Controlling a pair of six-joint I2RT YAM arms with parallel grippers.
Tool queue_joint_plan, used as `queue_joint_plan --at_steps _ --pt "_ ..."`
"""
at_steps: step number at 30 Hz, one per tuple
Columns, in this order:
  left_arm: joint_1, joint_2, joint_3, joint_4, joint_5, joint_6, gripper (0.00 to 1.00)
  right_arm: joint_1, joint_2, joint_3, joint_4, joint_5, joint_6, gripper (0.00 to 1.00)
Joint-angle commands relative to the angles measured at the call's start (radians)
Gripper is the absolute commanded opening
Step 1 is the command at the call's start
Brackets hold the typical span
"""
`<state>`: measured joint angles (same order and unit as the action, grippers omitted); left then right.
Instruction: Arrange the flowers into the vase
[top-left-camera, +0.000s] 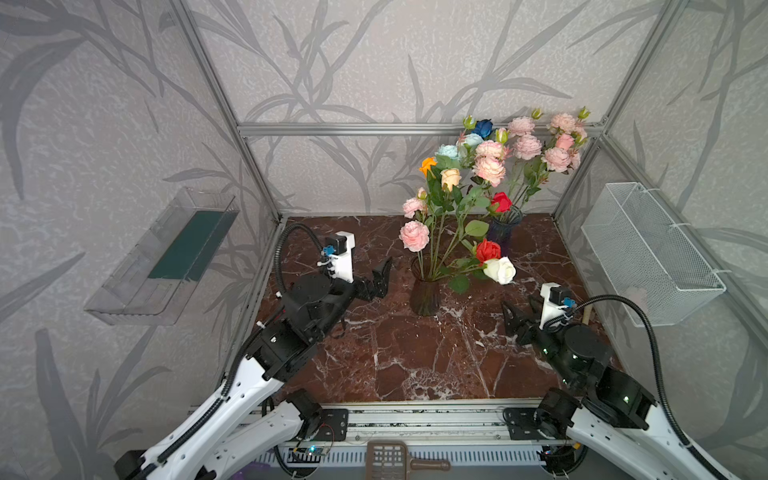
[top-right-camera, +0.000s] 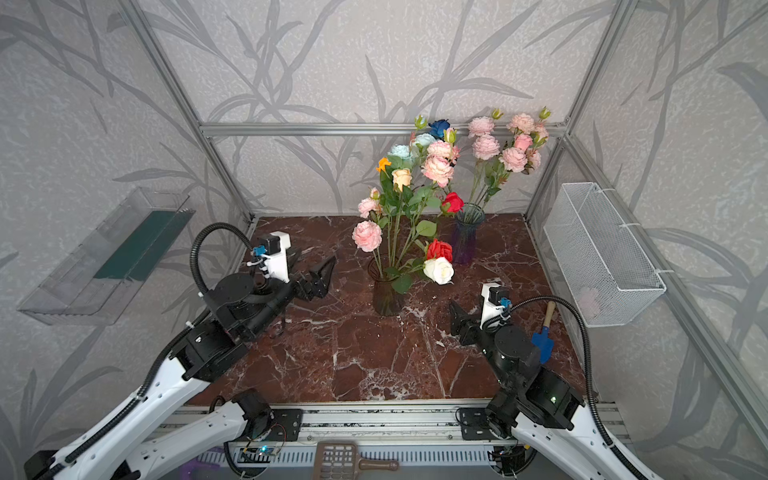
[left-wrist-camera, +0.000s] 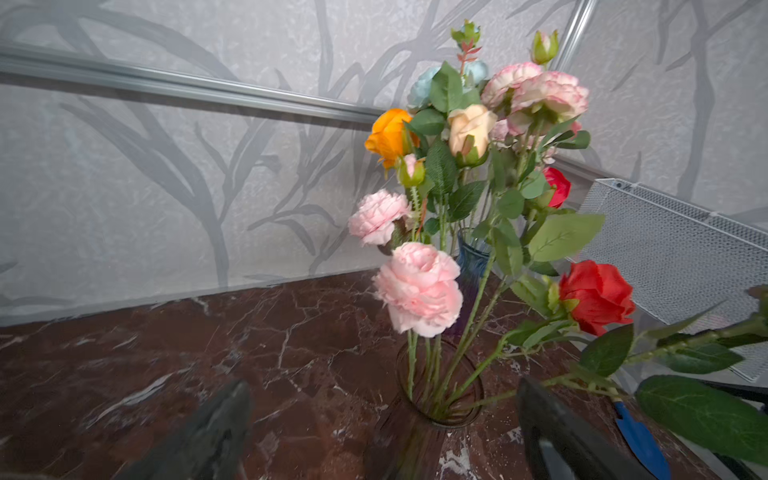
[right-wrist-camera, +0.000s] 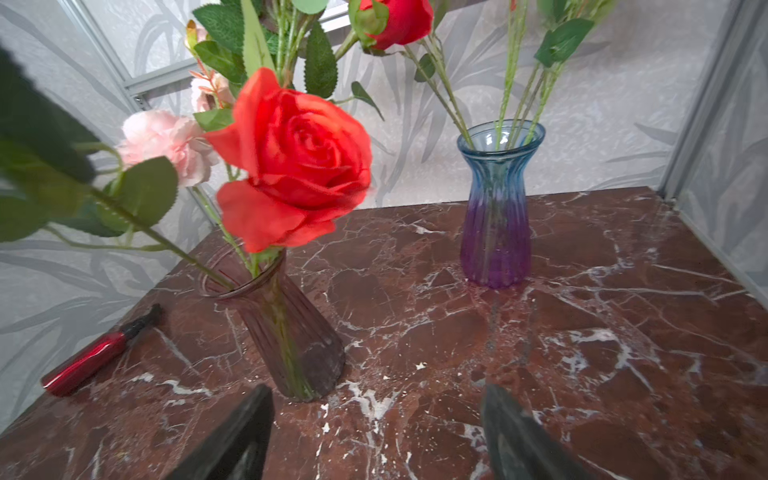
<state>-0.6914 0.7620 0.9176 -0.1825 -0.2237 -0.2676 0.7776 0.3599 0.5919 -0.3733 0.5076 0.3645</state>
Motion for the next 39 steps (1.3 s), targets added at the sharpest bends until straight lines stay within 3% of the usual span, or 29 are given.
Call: queue_joint_plan --at_steps 1,3,5,8,9,11,12,14,17,19,21,24,29,33,37,39 --pt "-0.001 -0.052 -0.039 -0.220 -0.245 -0.128 0.99 -0.003 0.019 0.078 -0.098 0.161 0.029 0.94" --pt "-0.002 -0.082 -0.065 -0.288 -0.379 -0.164 0.99 -0.003 0.033 0.127 -0.171 0.252 0.024 0.99" --pt "-0.001 -0.111 -0.146 -0.252 -0.498 -0.087 0.99 -0.003 0.052 0.143 -0.207 0.344 0.015 0.99" --pt "0.007 -0.117 -0.266 -0.104 -0.695 0.043 0.99 -0.003 0.074 0.137 -0.174 0.276 -0.025 0.99" --pt "0.017 -0.111 -0.310 -0.005 -0.711 0.095 0.99 -0.002 0.086 0.127 -0.141 0.263 -0.047 0.99" --pt "0.041 -0.102 -0.449 0.310 -0.644 0.293 0.99 -0.003 0.112 0.082 -0.041 0.242 -0.133 0.99" --pt "0.052 -0.095 -0.494 0.396 -0.642 0.332 0.99 -0.003 0.114 0.059 0.013 0.240 -0.183 0.99" --pt "0.118 -0.071 -0.567 0.504 -0.635 0.315 0.99 -0.003 0.107 -0.029 0.207 0.282 -0.312 0.99" --pt "0.274 -0.003 -0.599 0.517 -0.512 0.253 0.99 -0.003 0.111 -0.193 0.614 0.296 -0.587 0.99" --pt "0.351 0.055 -0.619 0.567 -0.455 0.249 0.99 -0.026 0.141 -0.273 0.829 0.307 -0.685 0.99" --pt "0.402 0.114 -0.643 0.646 -0.436 0.235 0.99 -0.107 0.198 -0.303 0.871 0.234 -0.687 0.99" --pt "0.481 0.216 -0.699 0.833 -0.336 0.234 0.99 -0.287 0.329 -0.346 0.899 0.096 -0.580 0.99" --pt "0.643 0.460 -0.762 1.150 -0.110 0.116 0.99 -0.477 0.554 -0.471 1.232 -0.070 -0.459 0.99" --pt "0.688 0.566 -0.712 1.218 -0.019 0.192 0.99 -0.505 0.760 -0.439 1.297 -0.151 -0.449 0.99" --pt "0.719 0.698 -0.676 1.271 0.108 0.210 0.99 -0.529 1.059 -0.454 1.649 -0.210 -0.508 0.99" --pt "0.724 0.809 -0.648 1.344 0.148 0.227 0.99 -0.543 1.212 -0.443 1.781 -0.166 -0.493 0.99"
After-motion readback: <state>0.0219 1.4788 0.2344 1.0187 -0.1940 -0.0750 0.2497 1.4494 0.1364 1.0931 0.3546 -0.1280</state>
